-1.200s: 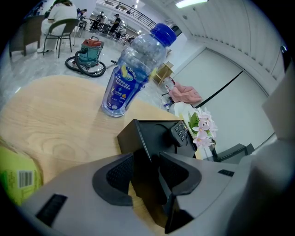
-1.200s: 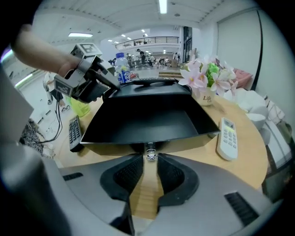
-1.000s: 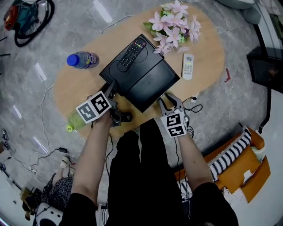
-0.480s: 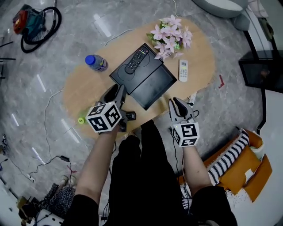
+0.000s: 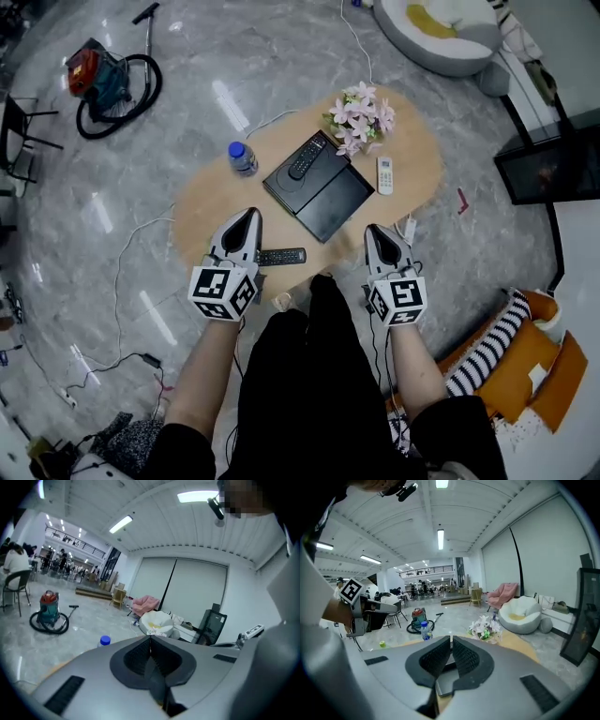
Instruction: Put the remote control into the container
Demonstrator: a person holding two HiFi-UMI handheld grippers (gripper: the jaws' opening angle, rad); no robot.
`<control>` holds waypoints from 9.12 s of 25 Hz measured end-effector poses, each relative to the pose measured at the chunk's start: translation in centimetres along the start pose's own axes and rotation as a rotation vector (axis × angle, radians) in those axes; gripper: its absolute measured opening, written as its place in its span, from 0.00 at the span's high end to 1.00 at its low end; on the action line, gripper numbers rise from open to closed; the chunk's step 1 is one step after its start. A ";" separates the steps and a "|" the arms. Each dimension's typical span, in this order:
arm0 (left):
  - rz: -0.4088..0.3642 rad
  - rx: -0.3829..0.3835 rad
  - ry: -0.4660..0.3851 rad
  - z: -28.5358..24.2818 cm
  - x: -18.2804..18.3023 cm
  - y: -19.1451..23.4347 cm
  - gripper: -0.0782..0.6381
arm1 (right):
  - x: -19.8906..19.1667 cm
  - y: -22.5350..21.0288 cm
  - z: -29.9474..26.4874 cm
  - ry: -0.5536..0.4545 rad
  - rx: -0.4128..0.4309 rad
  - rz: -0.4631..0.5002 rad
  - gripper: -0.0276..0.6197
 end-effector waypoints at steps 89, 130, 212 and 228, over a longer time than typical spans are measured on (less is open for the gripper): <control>0.171 0.387 0.032 23.5 -13.0 9.5 0.88 | -25.6 22.2 -10.8 0.823 0.916 1.174 0.58; 0.257 0.590 -0.014 3.3 -15.5 -1.2 0.88 | -21.4 -1.1 -17.9 0.707 1.225 1.493 0.58; -0.052 0.084 0.114 -5.7 -2.8 -8.5 0.88 | 2.3 -7.1 -4.8 0.231 0.483 0.389 0.94; -0.005 0.070 0.241 -12.9 -7.6 -7.8 0.88 | -8.3 -20.9 -14.6 0.462 0.047 -0.073 0.83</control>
Point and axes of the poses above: the fingertips, and each gripper's own axes: z backward along the fingers, y to its left, x out of its top, the point moved 3 cm from there along z, backward along the fingers, and after that the axes turned 4 degrees about -y, right-handed, at the moved point
